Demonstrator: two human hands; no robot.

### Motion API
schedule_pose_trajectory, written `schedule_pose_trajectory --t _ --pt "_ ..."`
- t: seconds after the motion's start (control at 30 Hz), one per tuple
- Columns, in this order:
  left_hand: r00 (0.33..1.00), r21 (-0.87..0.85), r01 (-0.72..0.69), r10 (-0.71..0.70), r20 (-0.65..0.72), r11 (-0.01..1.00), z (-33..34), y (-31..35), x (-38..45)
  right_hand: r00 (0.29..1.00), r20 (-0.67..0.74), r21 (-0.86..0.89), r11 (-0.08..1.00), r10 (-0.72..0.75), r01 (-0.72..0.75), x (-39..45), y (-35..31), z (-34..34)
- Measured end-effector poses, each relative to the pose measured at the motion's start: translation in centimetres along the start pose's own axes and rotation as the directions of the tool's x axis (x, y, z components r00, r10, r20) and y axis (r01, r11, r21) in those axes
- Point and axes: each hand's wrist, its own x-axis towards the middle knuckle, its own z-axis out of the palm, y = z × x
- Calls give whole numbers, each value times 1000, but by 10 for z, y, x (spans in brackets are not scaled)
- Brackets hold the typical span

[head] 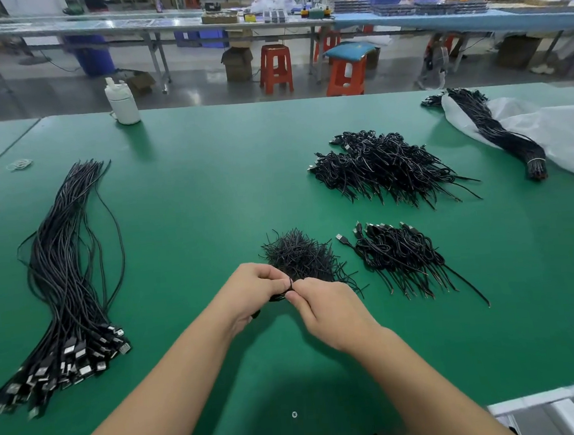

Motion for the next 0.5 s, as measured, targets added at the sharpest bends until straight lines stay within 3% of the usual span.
schedule_pose_trajectory --t 0.2,0.37,0.5 --pt "998 3 18 -19 64 1000 -5 -8 2 998 -1 -113 992 -60 60 -2 2 1" --pt "997 202 -81 75 34 976 -8 -4 4 993 44 -203 973 -107 113 0 5 3" --pt "983 299 -132 86 162 945 -11 0 3 988 62 -238 960 -138 150 0 6 4"
